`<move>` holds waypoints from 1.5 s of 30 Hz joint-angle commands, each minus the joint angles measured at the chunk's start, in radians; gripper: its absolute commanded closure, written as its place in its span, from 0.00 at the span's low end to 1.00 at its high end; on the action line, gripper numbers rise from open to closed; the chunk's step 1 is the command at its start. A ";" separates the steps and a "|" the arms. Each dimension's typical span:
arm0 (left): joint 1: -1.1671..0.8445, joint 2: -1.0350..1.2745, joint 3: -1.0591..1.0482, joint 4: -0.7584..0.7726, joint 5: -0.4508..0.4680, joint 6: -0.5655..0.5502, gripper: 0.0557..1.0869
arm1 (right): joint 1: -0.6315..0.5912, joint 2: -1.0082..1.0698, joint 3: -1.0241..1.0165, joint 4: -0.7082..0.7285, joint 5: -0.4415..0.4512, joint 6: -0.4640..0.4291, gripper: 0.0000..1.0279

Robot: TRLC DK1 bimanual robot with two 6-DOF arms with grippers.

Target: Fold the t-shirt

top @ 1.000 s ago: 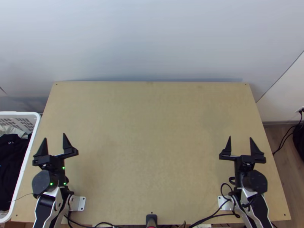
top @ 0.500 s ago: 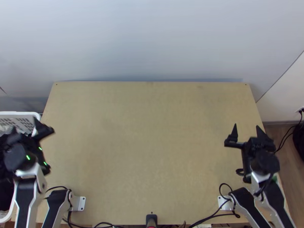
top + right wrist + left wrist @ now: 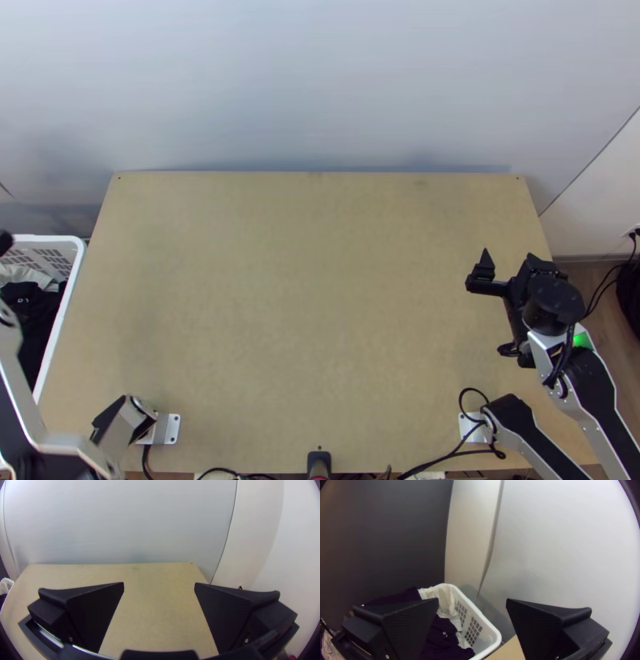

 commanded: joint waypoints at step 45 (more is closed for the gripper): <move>0.380 1.297 0.643 0.061 -0.092 -0.049 0.35 | 0.002 0.159 0.078 -0.065 0.067 -0.028 0.04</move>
